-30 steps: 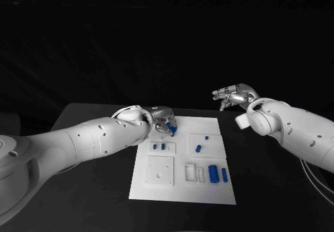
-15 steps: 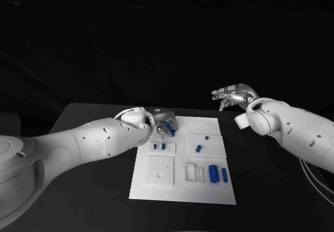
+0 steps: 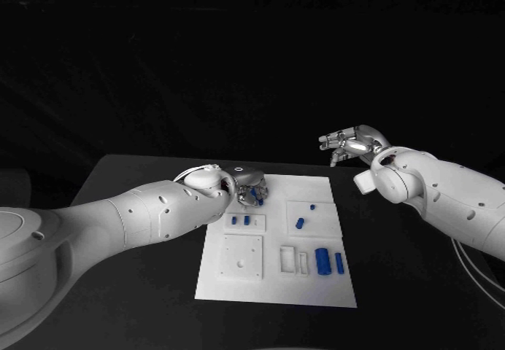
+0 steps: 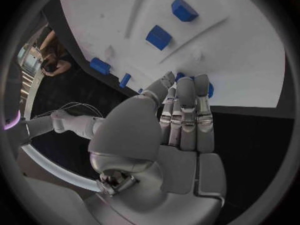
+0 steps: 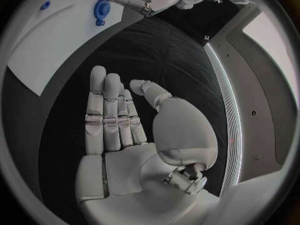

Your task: Assemble the parts on the task board

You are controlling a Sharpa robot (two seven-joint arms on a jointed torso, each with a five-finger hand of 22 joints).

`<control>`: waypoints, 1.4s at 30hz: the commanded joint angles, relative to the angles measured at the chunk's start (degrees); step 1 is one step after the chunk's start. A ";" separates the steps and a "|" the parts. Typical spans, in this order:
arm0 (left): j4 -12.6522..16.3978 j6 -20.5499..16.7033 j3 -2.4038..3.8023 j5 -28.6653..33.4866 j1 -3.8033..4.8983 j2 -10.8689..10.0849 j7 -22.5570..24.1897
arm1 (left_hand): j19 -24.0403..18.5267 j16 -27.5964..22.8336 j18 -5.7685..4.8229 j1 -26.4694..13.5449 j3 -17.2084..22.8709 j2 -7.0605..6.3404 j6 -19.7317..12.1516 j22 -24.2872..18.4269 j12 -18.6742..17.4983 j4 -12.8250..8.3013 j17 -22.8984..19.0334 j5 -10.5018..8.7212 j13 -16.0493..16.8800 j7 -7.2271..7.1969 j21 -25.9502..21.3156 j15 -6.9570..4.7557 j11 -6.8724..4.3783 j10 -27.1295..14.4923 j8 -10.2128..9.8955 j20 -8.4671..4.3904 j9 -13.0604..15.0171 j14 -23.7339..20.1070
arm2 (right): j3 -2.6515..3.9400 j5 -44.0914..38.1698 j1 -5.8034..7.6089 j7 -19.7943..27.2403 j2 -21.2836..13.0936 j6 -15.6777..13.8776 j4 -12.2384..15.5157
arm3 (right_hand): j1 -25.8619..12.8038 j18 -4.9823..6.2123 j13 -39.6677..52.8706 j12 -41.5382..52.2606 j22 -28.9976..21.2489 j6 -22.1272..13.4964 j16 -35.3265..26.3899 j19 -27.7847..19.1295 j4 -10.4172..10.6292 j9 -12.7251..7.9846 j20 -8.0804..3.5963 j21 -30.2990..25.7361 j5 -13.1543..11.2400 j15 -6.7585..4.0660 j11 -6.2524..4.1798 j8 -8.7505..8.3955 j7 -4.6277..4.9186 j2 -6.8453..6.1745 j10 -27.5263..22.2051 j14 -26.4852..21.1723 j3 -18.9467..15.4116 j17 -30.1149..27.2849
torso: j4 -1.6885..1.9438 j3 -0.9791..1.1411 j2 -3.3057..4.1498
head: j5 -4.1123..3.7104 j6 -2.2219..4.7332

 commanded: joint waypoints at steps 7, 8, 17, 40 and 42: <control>-0.67 0.29 0.03 -1.37 -0.47 0.59 -2.14 | -0.39 0.45 -0.09 -0.32 -0.11 -0.20 -1.08 1.13 0.03 0.33 -0.26 -0.48 0.04 0.19 0.31 -0.11 0.29 -2.69 -0.15 0.12 -0.10 -0.21 | 0.02 0.10 0.01 0.36 0.08 1.12 0.22 | -0.11 0.86 -0.07 -0.36 0.27 0.52 0.44 -0.44 0.05 -0.04 -0.07 0.26 0.31 -0.02 0.32 0.09 0.01 -0.32 -0.07 -0.30 0.43 -0.14 | 0.01 0.01 -0.04 | -0.07 -0.01; -0.71 0.22 0.03 -1.40 -0.49 0.60 -2.18 | -0.38 0.42 -0.08 -0.27 -0.10 -0.18 -1.06 1.13 0.02 0.36 -0.30 -0.48 0.04 0.17 0.30 -0.11 0.31 -2.71 -0.15 0.13 -0.10 -0.23 | 0.02 0.10 0.01 0.36 0.07 1.13 0.22 | -0.11 0.86 -0.07 -0.36 0.27 0.52 0.44 -0.44 0.05 -0.04 -0.07 0.26 0.31 -0.02 0.32 0.09 0.01 -0.32 -0.07 -0.30 0.43 -0.14 | 0.01 0.01 -0.04 | -0.07 -0.01; -0.93 0.47 0.04 -1.48 -0.60 0.61 -1.83 | -0.39 0.49 -0.04 -0.16 0.08 -0.02 -0.13 1.16 0.07 0.54 -0.43 -0.47 0.05 0.04 0.30 -0.17 0.19 -2.57 -0.07 0.11 -0.06 -0.20 | 0.02 0.10 0.01 0.40 0.08 1.32 0.21 | -0.19 0.90 -0.07 -0.39 0.46 0.65 0.53 -0.44 0.05 -0.04 -0.04 0.20 0.30 0.01 0.34 0.09 -0.01 -0.32 -0.11 -0.33 0.44 -0.24 | 0.05 0.00 0.00 | -0.23 -0.04; 1.20 2.17 0.03 -2.25 -0.63 -0.63 -0.46 | -0.72 1.84 -0.05 0.20 -0.54 1.56 5.99 1.23 0.11 0.32 -0.21 0.03 0.09 0.07 2.30 -0.35 -0.68 3.87 -0.09 -0.14 0.04 0.33 | 0.02 1.12 0.00 0.51 0.27 1.55 -0.25 | -0.72 0.95 -0.06 -0.48 -0.07 0.63 0.66 -0.29 0.62 -0.04 0.16 -0.28 0.81 0.18 0.45 0.08 -0.02 -0.43 -0.51 -0.49 -0.66 -0.45 | 0.06 0.00 -0.02 | -0.32 -0.02; 1.36 1.47 0.03 -2.22 -0.63 -0.73 -0.37 | -0.70 1.88 0.00 0.13 -0.70 1.50 5.77 1.21 0.07 0.26 -0.21 -0.07 0.08 0.14 2.38 -0.19 -0.53 3.70 -0.17 -0.08 -0.01 0.41 | 0.02 1.14 0.00 0.51 0.28 1.55 -0.30 | -0.72 0.95 -0.06 -0.48 -0.07 0.63 0.66 -0.29 0.62 -0.04 0.16 -0.28 0.81 0.18 0.45 0.08 -0.02 -0.43 -0.51 -0.49 -0.66 -0.45 | 0.05 0.01 -0.01 | -0.32 -0.01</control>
